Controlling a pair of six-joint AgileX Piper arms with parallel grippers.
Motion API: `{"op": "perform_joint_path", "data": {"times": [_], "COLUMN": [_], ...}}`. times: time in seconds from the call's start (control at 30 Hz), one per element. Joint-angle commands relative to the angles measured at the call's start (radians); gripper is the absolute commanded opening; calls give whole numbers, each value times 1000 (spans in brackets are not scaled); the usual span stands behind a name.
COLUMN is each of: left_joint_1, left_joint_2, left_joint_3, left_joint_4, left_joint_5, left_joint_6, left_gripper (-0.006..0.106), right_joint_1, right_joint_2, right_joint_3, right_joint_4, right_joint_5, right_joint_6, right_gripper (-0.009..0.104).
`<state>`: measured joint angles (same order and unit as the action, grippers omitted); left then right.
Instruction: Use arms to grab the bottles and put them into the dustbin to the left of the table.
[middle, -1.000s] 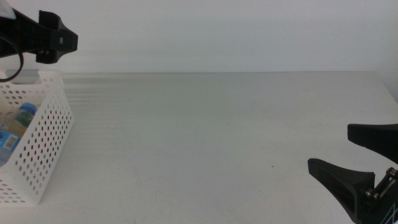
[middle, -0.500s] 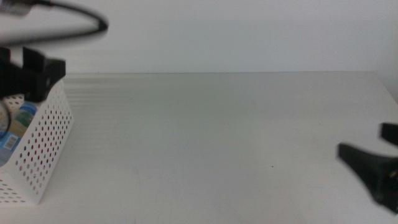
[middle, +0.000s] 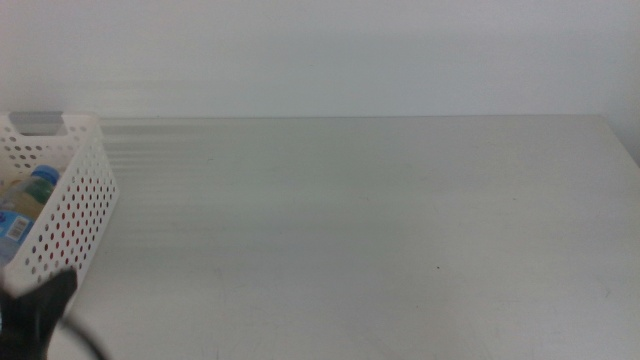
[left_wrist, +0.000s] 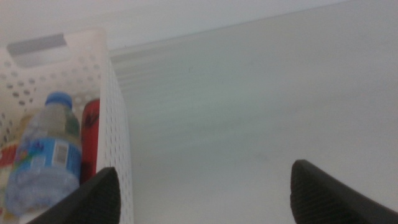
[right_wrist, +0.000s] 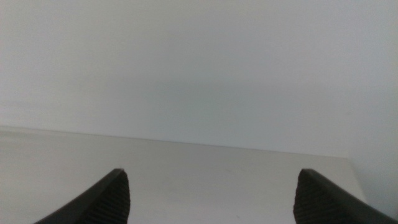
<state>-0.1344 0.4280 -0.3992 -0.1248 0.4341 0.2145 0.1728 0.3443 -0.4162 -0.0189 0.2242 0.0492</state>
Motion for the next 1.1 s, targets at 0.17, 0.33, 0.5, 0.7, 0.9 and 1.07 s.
{"op": "perform_joint_path", "data": {"times": [0.17,0.33,0.5,0.7,0.9,1.07], "left_joint_1": [-2,-2,-2,-2,-2,-2], "left_joint_2": [-249,-340,-421,-456,-456,-456], "left_joint_3": [170,258,329,403,433,433], "left_joint_4": [-2,-2,-1,18,21,22], "left_joint_5": [-79,-80,-81,-83,-123,-123], "left_joint_6": [-5,-5,-5,-5,-5,-5], "left_gripper": [90,90,90,90,90,90], "right_joint_1": [-72,-118,-129,-129,-129,-129], "right_joint_2": [-171,-292,-373,-381,-381,-381], "right_joint_3": [145,258,340,401,437,437], "right_joint_4": [-24,-63,-61,-58,-54,-55], "right_joint_5": [-68,-68,-68,-69,-57,-54], "right_joint_6": [-10,-10,-10,-10,-10,-10], "right_gripper": [74,74,74,74,74,74]}}
